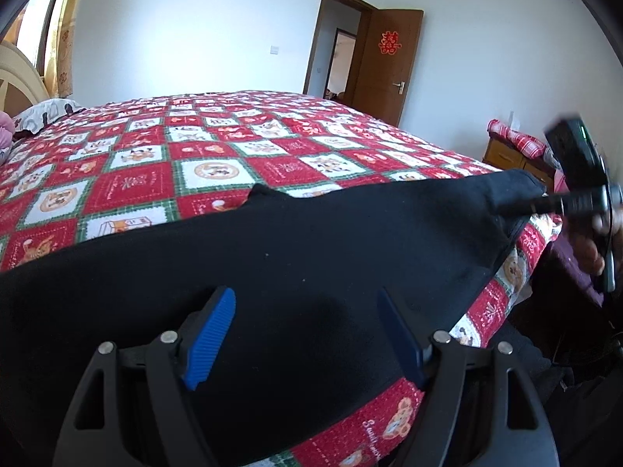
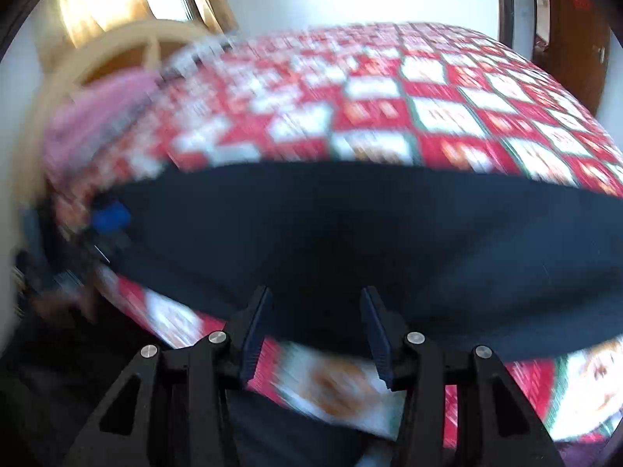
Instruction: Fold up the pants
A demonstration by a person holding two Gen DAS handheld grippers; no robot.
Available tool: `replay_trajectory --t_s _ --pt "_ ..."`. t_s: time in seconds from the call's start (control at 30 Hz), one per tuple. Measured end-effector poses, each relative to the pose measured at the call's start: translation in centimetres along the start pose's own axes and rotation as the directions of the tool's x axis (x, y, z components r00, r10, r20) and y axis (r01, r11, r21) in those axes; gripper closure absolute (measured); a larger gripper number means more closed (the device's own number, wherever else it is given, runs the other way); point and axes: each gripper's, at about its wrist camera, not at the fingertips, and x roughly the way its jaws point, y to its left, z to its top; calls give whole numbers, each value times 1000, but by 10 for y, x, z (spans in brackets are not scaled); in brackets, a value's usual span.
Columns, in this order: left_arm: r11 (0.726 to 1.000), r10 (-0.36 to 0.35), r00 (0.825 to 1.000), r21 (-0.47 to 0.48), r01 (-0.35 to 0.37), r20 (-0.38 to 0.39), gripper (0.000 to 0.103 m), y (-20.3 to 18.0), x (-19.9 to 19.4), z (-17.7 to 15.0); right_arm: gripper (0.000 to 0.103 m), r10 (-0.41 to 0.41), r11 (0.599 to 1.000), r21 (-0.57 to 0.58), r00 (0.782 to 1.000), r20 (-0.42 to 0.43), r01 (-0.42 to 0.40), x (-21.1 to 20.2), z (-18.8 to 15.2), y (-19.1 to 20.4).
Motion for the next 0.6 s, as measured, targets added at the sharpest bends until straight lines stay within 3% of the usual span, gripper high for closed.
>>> replay_trajectory --t_s 0.1,0.23,0.43,0.6 --pt "1000 19 1000 16 -20 17 25 -1 -5 0 54 103 994 -49 995 16 -102 19 38 38" --pt "1000 18 1000 -9 -18 17 25 5 -5 -3 56 276 960 -22 959 -66 -278 73 90 85" --pt "997 74 996 -4 -74 43 25 7 -6 -4 56 300 954 43 940 -159 -297 141 134 131" --pt "997 83 996 -13 -82 26 23 10 -2 -8 57 315 949 90 916 -248 -302 175 139 139"
